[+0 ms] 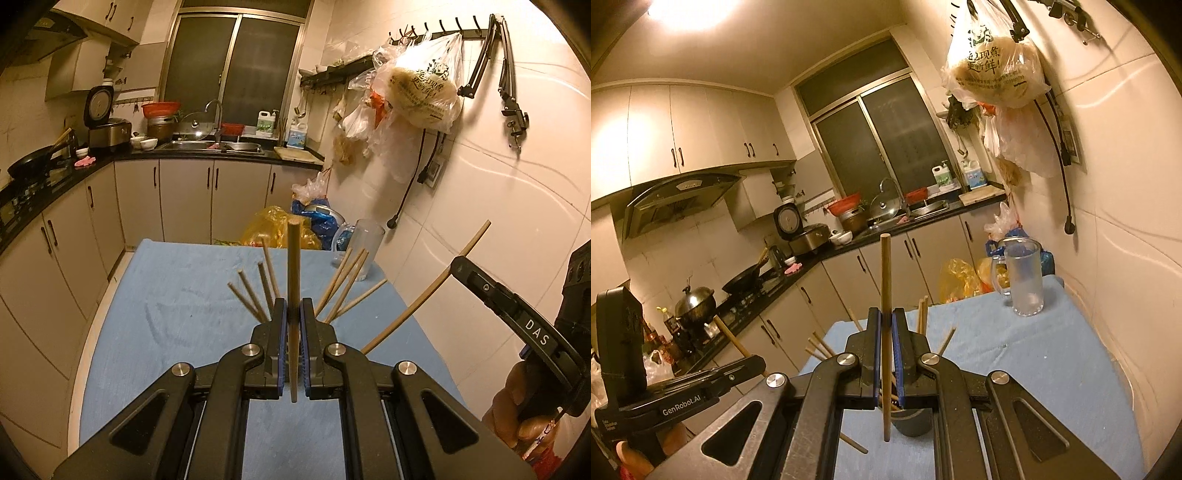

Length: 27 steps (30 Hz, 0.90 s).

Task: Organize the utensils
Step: 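Lift both held chopsticks upright and carry them over the black cup, then lower the chopsticks into the black cup and open both tools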

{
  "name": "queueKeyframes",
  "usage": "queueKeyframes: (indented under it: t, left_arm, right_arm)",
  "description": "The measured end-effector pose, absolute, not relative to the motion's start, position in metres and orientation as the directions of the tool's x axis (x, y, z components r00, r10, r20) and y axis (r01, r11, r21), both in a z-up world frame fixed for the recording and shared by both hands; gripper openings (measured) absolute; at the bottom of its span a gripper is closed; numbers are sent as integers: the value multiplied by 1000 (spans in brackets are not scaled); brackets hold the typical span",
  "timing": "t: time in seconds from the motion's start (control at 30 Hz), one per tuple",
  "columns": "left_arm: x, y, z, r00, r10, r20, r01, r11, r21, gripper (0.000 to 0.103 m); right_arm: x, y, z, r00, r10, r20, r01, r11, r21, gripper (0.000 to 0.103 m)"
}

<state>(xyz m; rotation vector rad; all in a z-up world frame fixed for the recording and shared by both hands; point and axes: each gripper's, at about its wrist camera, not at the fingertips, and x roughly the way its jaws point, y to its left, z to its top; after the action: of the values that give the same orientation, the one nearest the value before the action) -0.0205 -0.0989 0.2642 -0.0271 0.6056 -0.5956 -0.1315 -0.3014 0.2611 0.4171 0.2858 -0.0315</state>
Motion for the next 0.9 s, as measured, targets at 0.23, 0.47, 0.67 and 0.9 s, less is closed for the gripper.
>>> queueKeyframes:
  t: [0.23,0.47,0.67,0.9]
  left_arm:
    - [-16,-106,271,666,-537,-518,524,831,-188,6]
    - [-10,-115,281,673,-541,-504,530,828,-181,6]
    - [-2,-121,289,682,-540,-493,530,830,-176,6]
    - [15,-125,293,706,-525,-475,510,842,-173,6]
  right_arm:
    - [-129,-306,266,963,22,-270,91,913,398,7]
    - [-125,-311,270,965,12,-261,98,909,405,7]
    - [-120,-315,273,968,-1,-252,106,909,403,7]
    - [-104,-320,272,966,-18,-257,125,905,406,7]
